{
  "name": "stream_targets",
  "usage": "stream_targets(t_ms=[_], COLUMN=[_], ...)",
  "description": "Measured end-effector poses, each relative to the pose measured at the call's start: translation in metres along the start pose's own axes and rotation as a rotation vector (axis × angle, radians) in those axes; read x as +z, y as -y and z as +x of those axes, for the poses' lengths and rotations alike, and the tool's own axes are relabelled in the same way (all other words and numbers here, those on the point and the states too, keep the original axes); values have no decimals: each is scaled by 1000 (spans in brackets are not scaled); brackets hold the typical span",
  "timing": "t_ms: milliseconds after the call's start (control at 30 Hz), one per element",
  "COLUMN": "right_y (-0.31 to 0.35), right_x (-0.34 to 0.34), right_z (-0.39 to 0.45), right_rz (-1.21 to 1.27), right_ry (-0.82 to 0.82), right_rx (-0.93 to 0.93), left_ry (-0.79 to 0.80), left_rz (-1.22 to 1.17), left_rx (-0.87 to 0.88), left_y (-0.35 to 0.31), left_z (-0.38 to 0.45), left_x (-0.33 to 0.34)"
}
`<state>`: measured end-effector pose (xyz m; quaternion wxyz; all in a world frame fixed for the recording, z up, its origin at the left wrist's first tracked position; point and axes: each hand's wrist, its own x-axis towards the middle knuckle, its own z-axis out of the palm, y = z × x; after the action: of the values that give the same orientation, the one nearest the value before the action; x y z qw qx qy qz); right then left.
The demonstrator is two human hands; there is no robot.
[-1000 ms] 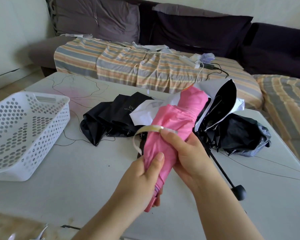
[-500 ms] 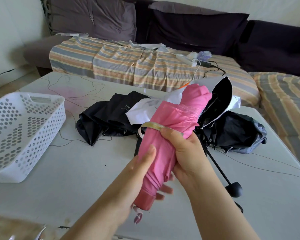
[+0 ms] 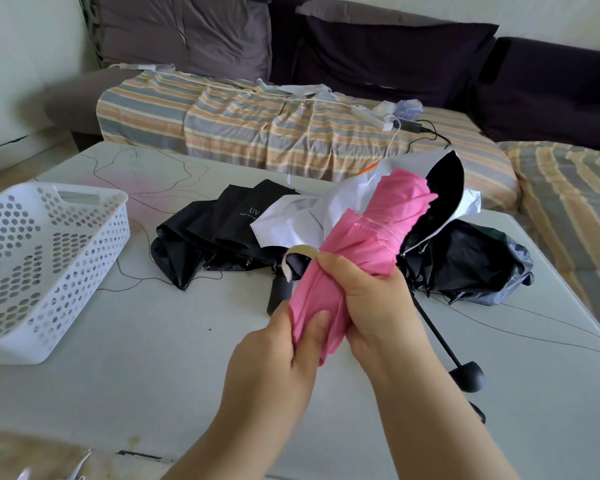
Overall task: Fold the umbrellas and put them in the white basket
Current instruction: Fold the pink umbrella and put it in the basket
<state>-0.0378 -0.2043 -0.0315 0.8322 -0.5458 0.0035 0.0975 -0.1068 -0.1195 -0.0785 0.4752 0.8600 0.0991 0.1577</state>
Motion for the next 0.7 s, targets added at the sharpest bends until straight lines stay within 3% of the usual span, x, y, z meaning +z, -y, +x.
stream_targets(t_ms=[67, 167, 233, 300, 367, 433, 700], right_y=[-2, -3, -6, -9, -13, -18, -21], right_x=[-1, -2, 0, 3, 7, 8, 12], right_z=[2, 1, 0, -2, -3, -3, -5], right_rz=[19, 43, 53, 33, 16, -9, -25], right_ry=[-29, -39, -19, -21, -47, -71, -32], right_rx=[-8, -1, 8, 4, -8, 18, 85], left_ry=[80, 176, 151, 66, -41, -40, 173], left_rz=[-247, -377, -483, -378, -146, -18, -211], left_rx=[-73, -176, -224, -117, 126, 282, 66], left_y=[-1, 2, 2, -1, 0, 5, 1], left_z=[6, 16, 19, 15, 11, 9, 15], left_x=[-5, -14, -17, -16, -14, -10, -23])
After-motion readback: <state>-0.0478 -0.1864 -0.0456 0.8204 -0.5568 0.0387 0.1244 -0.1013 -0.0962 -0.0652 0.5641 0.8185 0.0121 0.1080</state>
